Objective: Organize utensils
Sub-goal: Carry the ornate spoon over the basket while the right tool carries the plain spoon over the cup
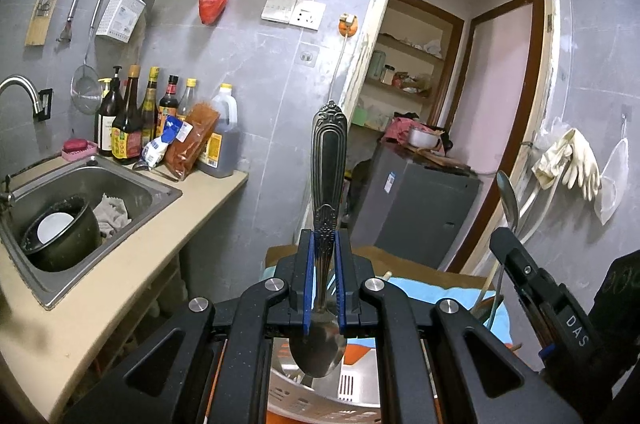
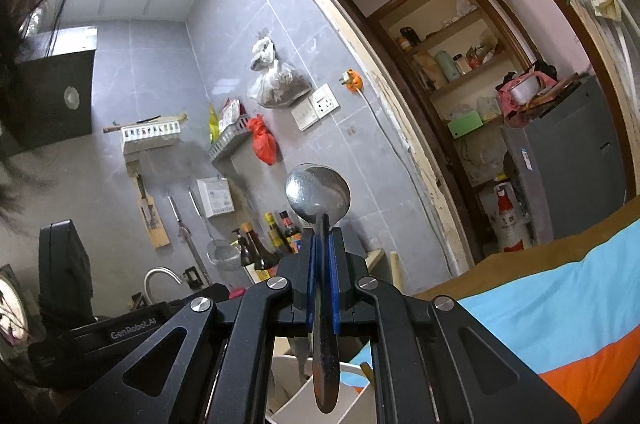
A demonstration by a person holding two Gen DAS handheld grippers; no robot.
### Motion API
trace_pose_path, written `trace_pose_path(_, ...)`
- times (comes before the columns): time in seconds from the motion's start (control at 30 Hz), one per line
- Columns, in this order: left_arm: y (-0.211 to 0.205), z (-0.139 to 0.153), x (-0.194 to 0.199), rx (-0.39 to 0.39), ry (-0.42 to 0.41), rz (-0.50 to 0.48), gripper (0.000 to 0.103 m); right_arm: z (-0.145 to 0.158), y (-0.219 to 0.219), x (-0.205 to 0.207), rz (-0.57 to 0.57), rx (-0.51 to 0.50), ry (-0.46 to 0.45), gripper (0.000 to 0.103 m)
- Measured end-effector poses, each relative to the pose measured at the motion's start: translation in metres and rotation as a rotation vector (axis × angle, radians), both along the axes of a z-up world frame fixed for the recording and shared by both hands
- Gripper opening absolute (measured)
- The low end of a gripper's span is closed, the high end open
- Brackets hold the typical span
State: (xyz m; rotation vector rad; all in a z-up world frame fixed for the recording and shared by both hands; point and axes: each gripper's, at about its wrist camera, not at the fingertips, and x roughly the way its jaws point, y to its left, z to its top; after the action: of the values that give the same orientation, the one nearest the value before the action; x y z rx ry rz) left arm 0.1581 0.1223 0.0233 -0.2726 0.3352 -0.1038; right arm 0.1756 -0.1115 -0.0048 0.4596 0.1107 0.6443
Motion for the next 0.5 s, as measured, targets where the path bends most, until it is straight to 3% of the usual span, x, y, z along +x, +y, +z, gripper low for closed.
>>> trace_pose_path(0.5,-0.007,-0.021,0.003,0.020,0.038,0.011,0.007,-0.013,0.017,-0.011,-0.013,-0.116,-0.036,0.006)
